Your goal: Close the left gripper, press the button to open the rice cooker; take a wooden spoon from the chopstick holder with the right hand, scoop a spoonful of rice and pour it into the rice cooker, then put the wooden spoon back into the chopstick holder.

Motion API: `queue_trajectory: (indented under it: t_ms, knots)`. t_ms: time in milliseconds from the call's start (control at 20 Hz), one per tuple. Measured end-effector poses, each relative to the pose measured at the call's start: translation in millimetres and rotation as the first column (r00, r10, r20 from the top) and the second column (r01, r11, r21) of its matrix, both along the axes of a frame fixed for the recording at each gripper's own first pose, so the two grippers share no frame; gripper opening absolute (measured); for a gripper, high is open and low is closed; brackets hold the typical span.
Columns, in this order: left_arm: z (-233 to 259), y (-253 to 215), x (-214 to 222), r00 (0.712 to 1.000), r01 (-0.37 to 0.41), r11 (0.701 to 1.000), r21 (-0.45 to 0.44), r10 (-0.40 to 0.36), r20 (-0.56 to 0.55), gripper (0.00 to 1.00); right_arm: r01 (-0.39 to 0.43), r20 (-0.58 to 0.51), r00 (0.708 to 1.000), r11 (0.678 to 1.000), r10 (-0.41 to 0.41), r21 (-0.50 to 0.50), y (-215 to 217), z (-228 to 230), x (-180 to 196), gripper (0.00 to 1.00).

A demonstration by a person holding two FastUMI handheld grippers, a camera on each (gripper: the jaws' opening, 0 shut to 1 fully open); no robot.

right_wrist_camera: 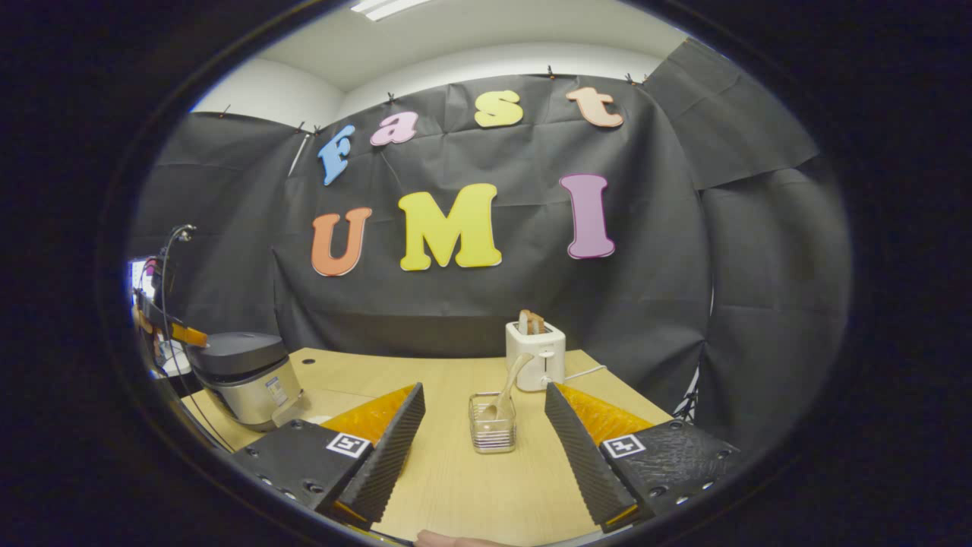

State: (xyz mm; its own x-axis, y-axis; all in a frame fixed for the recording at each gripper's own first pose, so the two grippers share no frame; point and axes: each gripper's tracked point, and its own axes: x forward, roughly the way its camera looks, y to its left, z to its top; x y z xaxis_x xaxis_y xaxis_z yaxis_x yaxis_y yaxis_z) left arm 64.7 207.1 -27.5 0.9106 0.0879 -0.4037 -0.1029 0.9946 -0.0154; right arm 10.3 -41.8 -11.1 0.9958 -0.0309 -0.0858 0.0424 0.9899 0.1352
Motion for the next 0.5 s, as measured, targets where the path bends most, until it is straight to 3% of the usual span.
queue_trajectory:
  t_ms: [100, 250, 350, 500]
  knots:
    - [23.6, 2.7, -2.5, 0.997, -0.037, 0.999, 0.014, 0.037, 0.061, 0.18, -0.003, -0.013, 1.0, 1.0, 0.003, 0.014, -0.3, -2.9, 1.6, 0.92]
    - [56.0, 12.8, -11.7, 0.98, -0.13, 0.991, 0.009, 0.127, 0.152, 0.58, -0.009, -0.023, 1.0, 1.0, 0.009, 0.03, -1.9, -4.0, 3.4, 0.94]
    - [69.9, 9.5, -16.7, 0.967, -0.147, 0.989, -0.03, 0.15, 0.207, 0.88, -0.002, -0.028, 1.0, 0.999, 0.003, 0.032, -5.3, -5.8, 4.7, 0.94]
    - [60.5, -14.3, -27.3, 0.979, -0.09, 0.992, -0.092, 0.105, 0.173, 0.93, 0.006, -0.04, 0.999, 0.999, -0.005, 0.04, -9.3, -9.2, 7.7, 0.94]
